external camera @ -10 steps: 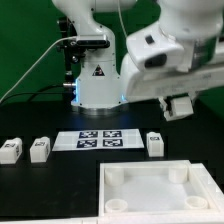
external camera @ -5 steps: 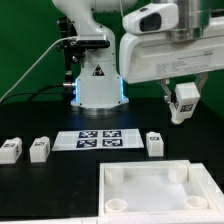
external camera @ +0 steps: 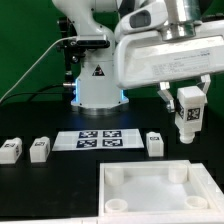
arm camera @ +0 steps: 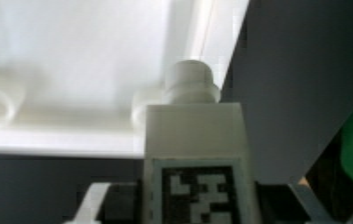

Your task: Assemble one leg

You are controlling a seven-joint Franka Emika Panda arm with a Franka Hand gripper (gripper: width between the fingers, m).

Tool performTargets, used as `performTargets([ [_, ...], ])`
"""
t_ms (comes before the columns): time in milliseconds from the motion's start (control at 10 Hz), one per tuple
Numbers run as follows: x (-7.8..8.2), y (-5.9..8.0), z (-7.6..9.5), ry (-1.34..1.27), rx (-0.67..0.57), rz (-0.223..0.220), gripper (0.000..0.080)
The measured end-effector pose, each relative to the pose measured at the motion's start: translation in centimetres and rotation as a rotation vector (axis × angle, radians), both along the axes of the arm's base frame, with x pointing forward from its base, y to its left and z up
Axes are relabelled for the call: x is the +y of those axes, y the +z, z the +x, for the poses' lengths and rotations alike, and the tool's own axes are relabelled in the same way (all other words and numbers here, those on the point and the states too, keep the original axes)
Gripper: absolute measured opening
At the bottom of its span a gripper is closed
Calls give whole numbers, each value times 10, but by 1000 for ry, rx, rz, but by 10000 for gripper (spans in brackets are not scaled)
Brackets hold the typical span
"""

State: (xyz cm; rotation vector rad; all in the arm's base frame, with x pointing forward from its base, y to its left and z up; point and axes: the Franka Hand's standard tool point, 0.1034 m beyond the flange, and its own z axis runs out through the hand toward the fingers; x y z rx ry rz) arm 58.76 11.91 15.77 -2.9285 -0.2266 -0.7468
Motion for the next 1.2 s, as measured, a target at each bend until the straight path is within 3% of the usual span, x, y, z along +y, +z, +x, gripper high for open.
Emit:
performTargets([
  [100, 6, 6, 9, -6, -127, 25, 290],
  [200, 8, -2, 4, -4, -180, 34, 290],
  [300, 6, -9, 1, -3, -107, 22, 290],
  [600, 5, -10, 2, -1, -107, 19, 290],
  [800, -6, -13, 24, 28, -61, -18, 290],
  [900, -9, -19, 32, 30, -63, -22, 290],
  [1200, -5, -53, 28, 27, -63, -13, 290],
])
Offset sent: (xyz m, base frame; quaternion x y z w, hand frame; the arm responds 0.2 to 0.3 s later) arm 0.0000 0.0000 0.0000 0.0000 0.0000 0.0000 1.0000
